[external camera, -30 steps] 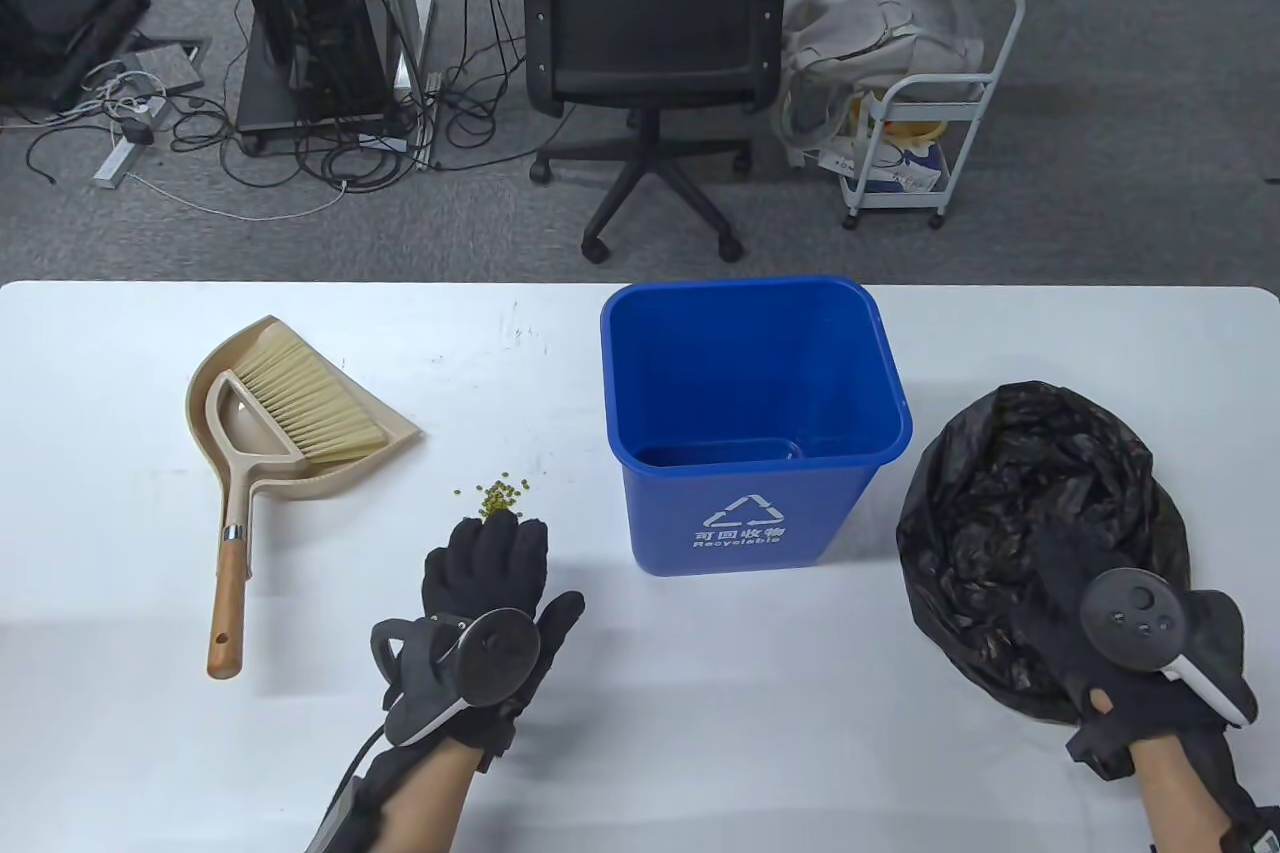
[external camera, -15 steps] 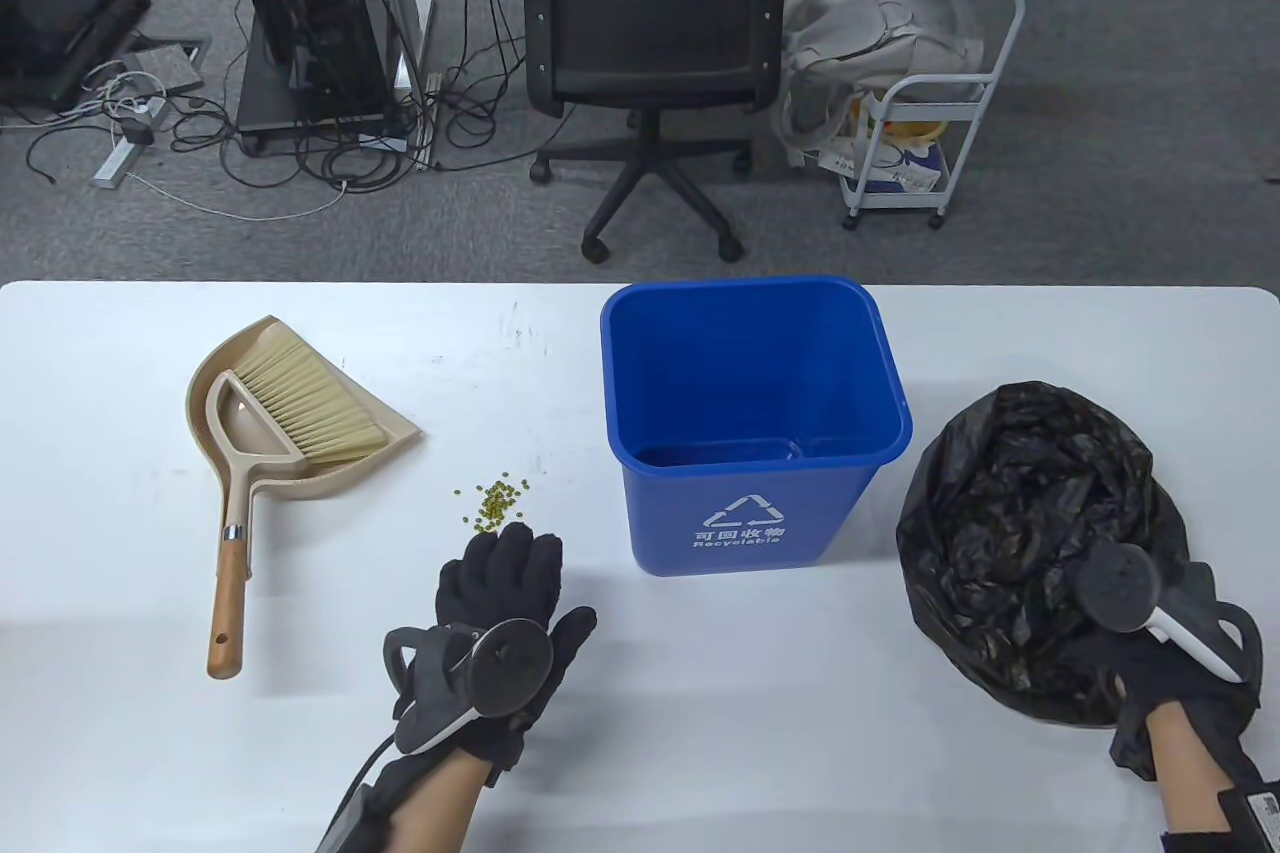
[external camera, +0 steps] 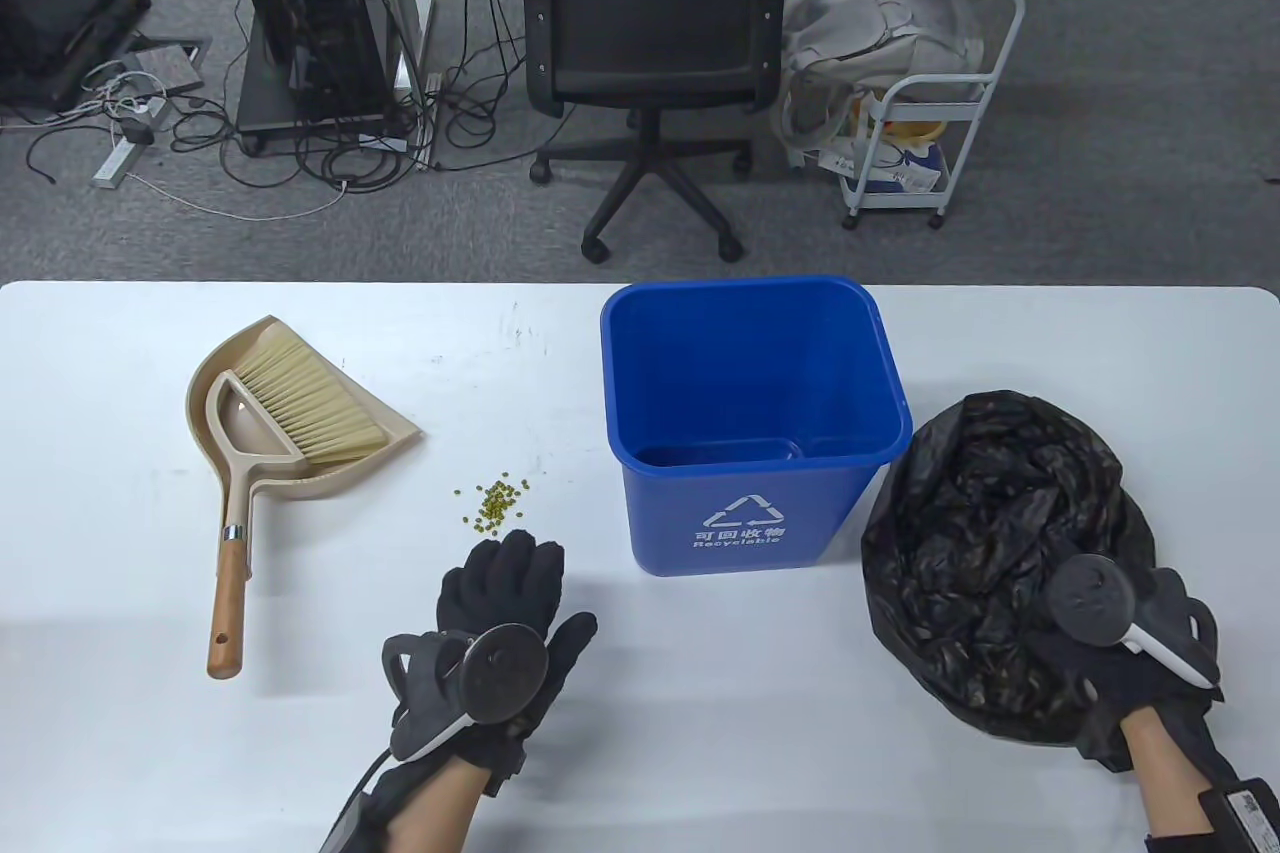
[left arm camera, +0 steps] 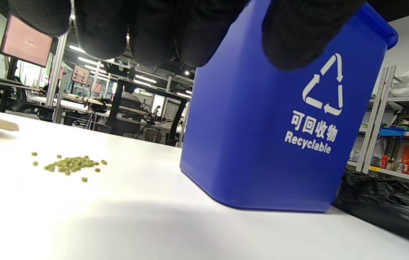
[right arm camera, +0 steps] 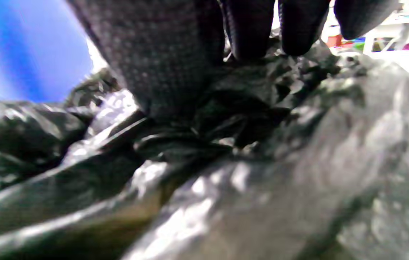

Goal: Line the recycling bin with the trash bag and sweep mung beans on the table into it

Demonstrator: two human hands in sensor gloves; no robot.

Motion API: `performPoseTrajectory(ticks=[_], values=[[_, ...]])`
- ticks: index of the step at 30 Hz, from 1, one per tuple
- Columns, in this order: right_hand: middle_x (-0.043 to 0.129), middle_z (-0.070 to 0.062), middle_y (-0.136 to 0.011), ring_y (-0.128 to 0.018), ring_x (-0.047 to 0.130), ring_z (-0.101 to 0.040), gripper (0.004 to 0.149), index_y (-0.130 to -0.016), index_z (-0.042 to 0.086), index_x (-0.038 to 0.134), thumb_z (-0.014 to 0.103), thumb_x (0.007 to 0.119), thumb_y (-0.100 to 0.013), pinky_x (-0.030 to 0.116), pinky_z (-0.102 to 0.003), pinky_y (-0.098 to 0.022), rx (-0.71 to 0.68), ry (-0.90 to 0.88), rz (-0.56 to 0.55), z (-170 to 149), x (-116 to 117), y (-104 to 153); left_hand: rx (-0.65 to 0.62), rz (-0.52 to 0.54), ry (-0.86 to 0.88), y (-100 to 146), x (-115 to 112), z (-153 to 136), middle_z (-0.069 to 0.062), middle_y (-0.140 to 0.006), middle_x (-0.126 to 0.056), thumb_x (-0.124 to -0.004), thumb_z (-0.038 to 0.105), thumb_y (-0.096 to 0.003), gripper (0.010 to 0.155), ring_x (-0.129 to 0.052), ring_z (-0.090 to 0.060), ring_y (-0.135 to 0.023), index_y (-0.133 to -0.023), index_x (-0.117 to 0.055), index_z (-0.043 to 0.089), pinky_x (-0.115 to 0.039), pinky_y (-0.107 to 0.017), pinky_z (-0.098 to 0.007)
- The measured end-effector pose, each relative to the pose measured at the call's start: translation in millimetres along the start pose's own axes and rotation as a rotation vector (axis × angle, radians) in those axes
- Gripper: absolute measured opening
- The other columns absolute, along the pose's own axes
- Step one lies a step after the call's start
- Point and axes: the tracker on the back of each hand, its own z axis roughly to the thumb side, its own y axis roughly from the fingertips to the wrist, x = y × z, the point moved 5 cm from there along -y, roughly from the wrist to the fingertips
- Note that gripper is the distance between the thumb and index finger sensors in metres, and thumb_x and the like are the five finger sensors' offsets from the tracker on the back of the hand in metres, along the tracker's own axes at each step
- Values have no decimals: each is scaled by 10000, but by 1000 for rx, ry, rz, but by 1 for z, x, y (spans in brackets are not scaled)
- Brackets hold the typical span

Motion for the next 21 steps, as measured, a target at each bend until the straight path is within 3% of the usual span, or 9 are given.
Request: performPoseTrajectory(ticks=[8,16,21], values=[[611,-357,-1071,-928,613,-664,383,-710,24,977,262,911,-418,561,-750,-615,-195,-176,28,57,2,6,-7,-60,37,-1,-10,7,-303,-1123,-689,-809,472,-503,704,-647,-654,-991,-1052,-768,33,-548,-677,-789],[674,-359,-1037,-891,701,-641,393,-716,11,963,269,893,-429,617,-724,-596,-339,-89,97,141,19,6,1,-227,56,-7,-44,21,-324,-1141,-642,-805,489,-503,665,-569,-694,-999,-957,-869,8,-487,-674,-817],[675,-362,-1035,-885,713,-639,388,-720,17,963,264,893,-430,626,-723,-590,-417,-69,144,183,27,3,-37,-337,95,-12,-69,36,-331,-1174,-571,-750,588,-487,766,-502,-705,-1019,-966,-859,0,-450,-678,-832]])
